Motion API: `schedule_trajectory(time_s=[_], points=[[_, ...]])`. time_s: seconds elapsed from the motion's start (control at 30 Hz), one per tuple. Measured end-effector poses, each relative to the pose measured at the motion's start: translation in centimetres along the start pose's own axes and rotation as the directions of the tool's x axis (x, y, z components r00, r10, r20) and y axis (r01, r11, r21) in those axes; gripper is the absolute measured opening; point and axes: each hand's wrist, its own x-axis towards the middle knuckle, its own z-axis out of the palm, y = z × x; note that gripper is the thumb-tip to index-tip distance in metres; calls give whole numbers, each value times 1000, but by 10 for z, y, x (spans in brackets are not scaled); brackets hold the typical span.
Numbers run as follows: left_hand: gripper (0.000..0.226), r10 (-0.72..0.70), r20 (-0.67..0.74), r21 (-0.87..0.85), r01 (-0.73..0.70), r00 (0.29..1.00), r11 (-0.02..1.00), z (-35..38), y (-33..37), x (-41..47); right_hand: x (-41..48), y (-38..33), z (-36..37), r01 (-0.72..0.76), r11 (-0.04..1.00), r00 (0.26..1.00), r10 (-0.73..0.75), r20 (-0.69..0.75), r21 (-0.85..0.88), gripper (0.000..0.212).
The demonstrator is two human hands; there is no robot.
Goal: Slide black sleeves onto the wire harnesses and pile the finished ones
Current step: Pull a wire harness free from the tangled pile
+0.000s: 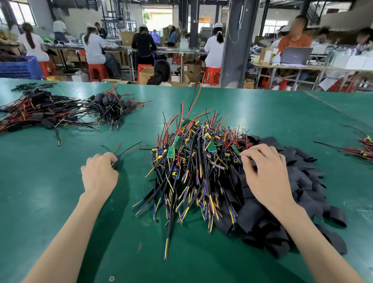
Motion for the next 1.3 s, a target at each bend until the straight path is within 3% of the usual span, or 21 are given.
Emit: schedule_trajectory(time_s=[0.13, 0.23, 0.33, 0.4, 0.5, 0.73, 0.9, 1.1, 1.17, 1.23, 1.3], points=[[35, -107, -8, -99, 106, 994, 989, -1, -11, 4, 1, 5, -1, -52, 998, 998, 52, 18, -24, 8], [25, -111, -74, -51, 108, 991, 993, -3, -2, 2, 3, 6, -2, -77, 996, 997, 78, 29, -36, 8], [26, 66, -170, -186, -98, 983, 978, -4, 29, -3, 3, 6, -1, -90, 995, 995, 92, 48, -46, 9], [22, 221, -136, -319, -254, 966, 913, 0, 58, -9, 3, 7, 0, -96, 994, 993, 99, 58, -53, 10], [20, 314, -45, -442, -301, 948, 845, 6, 97, -12, 2, 8, 0, -105, 993, 990, 109, 86, -53, 12], [21, 223, -19, -532, -199, 975, 823, 7, 134, -3, 3, 11, 2, -126, 991, 988, 130, 85, -47, 11], [26, 268, -117, -544, -288, 956, 789, -5, 140, -6, 4, 12, 1, -150, 988, 985, 153, 78, -46, 12], [28, 243, -175, -721, -292, 954, 628, -49, 158, -11, 7, 16, -2, -242, 964, 961, 254, 111, -111, 22], [30, 250, -262, -716, -362, 932, 597, -68, 162, -12, 11, 19, -9, -244, 969, 954, 248, 168, -46, 29], [27, 304, -363, -669, -473, 881, 574, -88, 162, -13, 16, 24, -17, -217, 969, 929, 167, 329, 122, 32], [24, 381, -466, -541, -598, 798, 591, -104, 158, -15, 20, 28, -25, -191, 963, 841, 61, 538, 190, 28]])
